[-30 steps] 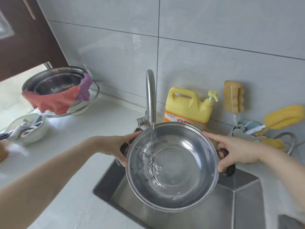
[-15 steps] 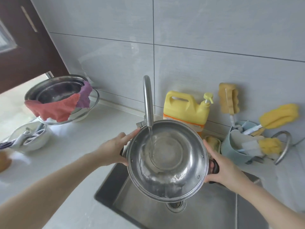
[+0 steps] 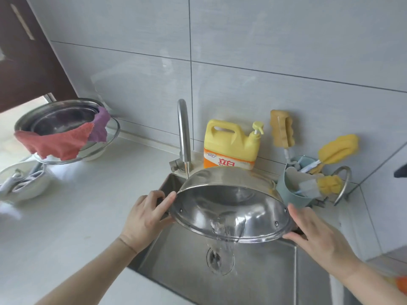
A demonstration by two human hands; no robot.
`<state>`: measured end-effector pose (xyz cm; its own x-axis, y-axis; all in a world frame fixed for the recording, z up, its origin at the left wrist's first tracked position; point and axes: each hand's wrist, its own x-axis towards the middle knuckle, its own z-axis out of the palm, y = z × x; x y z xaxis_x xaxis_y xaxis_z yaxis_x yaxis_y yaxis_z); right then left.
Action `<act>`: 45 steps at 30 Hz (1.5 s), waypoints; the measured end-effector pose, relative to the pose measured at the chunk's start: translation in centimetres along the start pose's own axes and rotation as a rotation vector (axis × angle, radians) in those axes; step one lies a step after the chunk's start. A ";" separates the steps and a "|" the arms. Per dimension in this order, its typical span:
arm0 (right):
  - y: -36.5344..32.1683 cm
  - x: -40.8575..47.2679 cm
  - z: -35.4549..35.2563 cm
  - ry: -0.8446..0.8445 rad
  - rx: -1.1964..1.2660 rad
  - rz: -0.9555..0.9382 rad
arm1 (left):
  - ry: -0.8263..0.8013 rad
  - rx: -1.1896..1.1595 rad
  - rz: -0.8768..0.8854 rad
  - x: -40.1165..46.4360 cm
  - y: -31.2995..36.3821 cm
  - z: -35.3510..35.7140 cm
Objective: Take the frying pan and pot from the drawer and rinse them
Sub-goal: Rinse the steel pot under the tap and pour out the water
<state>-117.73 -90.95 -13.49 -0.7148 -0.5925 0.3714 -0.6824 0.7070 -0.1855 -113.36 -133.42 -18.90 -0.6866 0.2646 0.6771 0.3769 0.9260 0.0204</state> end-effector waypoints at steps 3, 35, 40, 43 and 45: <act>-1.0 -0.6 -1.3 0.157 -0.119 -0.154 | 0.090 0.011 0.050 0.9 0.3 -1.1; 5.8 -7.3 12.6 -0.613 0.549 0.609 | -1.168 -0.373 -0.319 -2.9 3.2 13.6; 6.8 -7.5 17.2 -0.712 0.636 0.654 | -1.307 -0.373 -0.351 -5.5 2.3 17.3; 7.2 -7.7 19.6 -0.747 0.650 0.654 | -1.344 -0.380 -0.379 -6.9 1.9 18.7; 7.6 -8.0 20.8 -0.779 0.637 0.661 | -1.358 -0.386 -0.397 -7.6 1.9 19.6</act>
<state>-120.35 -88.88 -36.83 -0.7053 -0.4168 -0.5735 0.0550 0.7743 -0.6304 -119.64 -128.43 -38.39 -0.7452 0.2620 -0.6133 0.0171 0.9268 0.3751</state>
